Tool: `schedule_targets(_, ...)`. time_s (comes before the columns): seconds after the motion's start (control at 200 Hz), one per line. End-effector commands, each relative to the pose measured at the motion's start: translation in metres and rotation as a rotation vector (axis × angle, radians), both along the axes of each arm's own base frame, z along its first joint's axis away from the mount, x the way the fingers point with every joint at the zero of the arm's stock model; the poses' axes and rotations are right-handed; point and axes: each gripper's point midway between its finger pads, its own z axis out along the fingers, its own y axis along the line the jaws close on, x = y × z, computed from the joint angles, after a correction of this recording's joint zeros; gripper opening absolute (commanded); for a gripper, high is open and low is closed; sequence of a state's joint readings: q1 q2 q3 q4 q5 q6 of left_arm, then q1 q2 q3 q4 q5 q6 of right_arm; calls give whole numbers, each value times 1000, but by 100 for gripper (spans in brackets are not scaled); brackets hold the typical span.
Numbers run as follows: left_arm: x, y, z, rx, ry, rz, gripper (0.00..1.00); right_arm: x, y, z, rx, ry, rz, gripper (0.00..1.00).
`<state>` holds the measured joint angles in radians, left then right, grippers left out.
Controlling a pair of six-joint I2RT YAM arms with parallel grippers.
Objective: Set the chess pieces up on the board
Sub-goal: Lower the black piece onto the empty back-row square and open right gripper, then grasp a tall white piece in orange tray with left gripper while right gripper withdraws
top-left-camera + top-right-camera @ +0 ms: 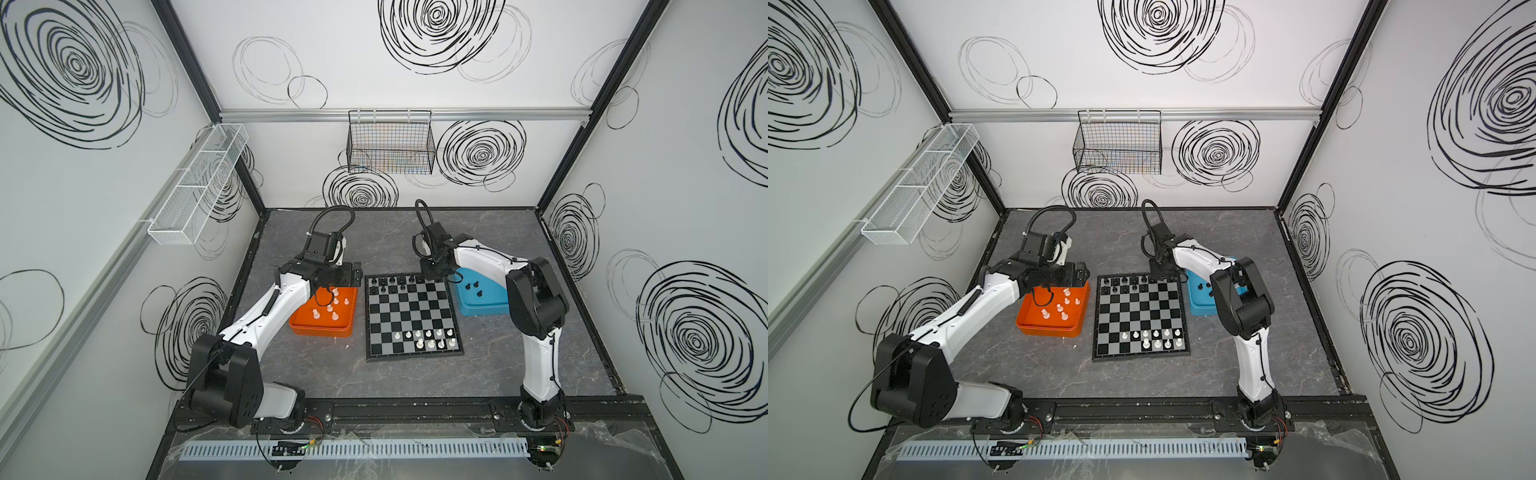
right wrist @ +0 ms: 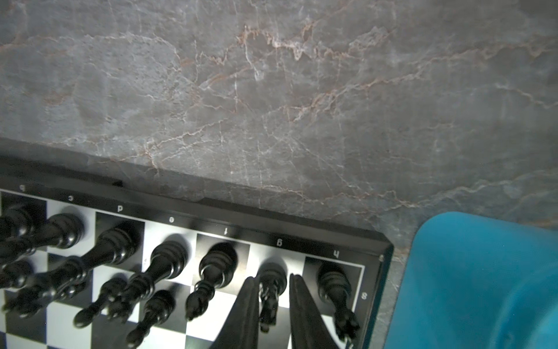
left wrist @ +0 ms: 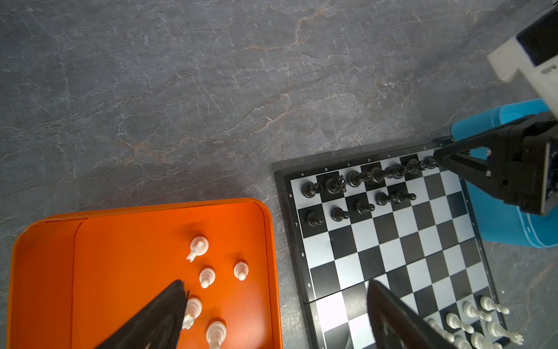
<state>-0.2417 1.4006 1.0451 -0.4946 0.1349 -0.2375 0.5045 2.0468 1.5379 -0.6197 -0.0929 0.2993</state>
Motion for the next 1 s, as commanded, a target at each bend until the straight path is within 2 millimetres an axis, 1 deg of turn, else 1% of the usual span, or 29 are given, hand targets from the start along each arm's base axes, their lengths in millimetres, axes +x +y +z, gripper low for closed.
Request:
schedule_targets(0.0,4,0,6,-23,-29,10,96,-6,-2,4,-19,3,-5,29)
schedule_targets(0.175,4,1,7,-25,-31,12,96,-4,0,14,-12,-12,-5,31)
schedule_targets(0.395,3,2,10,-23,-39,19,96,1,3,38,5,-46,-2,33)
schedule_targets(0.66,4,7,18,-19,-46,54,96,6,-1,66,11,-91,-7,35)
schedule_targets(0.755,3,17,18,8,-28,105,96,10,-8,78,13,-112,-16,38)
schedule_targets(0.841,0,30,15,16,0,165,96,16,-17,88,34,-127,-26,38)
schedule_targets(0.996,-12,64,2,23,69,290,96,27,-42,107,78,-154,-60,39)
